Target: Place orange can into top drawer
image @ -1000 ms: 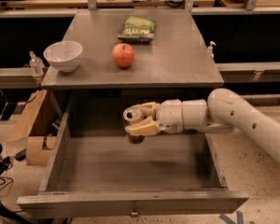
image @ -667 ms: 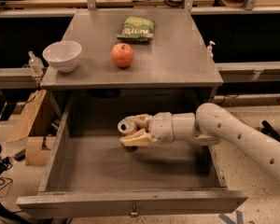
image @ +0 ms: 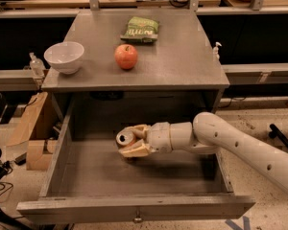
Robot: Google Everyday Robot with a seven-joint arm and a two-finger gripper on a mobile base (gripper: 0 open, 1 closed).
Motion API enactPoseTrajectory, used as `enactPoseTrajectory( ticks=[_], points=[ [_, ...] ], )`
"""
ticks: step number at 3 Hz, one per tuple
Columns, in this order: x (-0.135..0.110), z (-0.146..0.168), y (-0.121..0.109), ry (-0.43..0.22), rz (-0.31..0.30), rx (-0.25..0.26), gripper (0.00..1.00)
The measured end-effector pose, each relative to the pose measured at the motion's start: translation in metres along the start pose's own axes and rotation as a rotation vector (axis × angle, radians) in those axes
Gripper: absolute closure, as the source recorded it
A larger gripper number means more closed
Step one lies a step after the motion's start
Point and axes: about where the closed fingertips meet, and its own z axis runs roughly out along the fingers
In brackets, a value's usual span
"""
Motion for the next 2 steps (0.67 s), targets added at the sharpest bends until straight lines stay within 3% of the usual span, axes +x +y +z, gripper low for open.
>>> enactPoseTrajectory(
  ticks=[2],
  points=[
    [-0.0014, 0.0041, 0.0021, -0.002, -0.001, -0.009, 0.51]
  ],
)
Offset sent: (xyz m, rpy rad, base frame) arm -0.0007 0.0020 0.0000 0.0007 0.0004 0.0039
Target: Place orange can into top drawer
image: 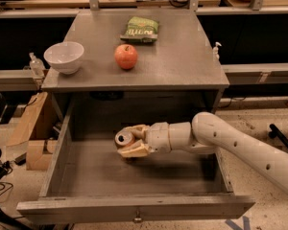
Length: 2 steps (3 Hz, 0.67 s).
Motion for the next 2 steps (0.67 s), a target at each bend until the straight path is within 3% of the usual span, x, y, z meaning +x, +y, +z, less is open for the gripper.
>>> enactPoseTrajectory(
  ticks=[1, 2],
  points=[
    [-0.0009, 0.0026, 0.0013, -0.002, -0.001, -0.006, 0.20],
    [-0.0014, 0.0041, 0.0021, -0.002, -0.001, -0.009, 0.00]
  ],
)
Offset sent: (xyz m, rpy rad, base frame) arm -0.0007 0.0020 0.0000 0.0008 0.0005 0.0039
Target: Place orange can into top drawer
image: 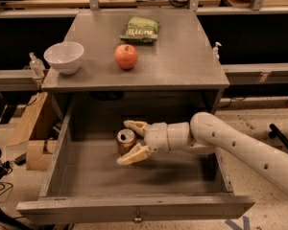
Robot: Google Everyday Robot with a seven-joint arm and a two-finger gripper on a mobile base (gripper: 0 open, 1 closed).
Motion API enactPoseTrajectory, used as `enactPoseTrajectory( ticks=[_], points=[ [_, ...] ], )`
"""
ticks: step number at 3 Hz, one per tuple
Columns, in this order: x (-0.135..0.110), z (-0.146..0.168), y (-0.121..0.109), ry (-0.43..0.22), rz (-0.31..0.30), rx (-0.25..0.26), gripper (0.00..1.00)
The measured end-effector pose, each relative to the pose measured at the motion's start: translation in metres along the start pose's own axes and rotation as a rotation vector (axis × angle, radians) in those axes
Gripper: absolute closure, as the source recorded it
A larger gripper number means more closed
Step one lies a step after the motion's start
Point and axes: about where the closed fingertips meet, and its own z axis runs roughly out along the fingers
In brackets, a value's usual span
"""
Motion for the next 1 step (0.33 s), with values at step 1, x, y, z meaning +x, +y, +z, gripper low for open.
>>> enactPoseTrajectory(
  ticks=[1],
  points=[
    [-0.0001, 0.0003, 0.0001, 0.000, 0.000, -0.001, 0.00]
  ],
)
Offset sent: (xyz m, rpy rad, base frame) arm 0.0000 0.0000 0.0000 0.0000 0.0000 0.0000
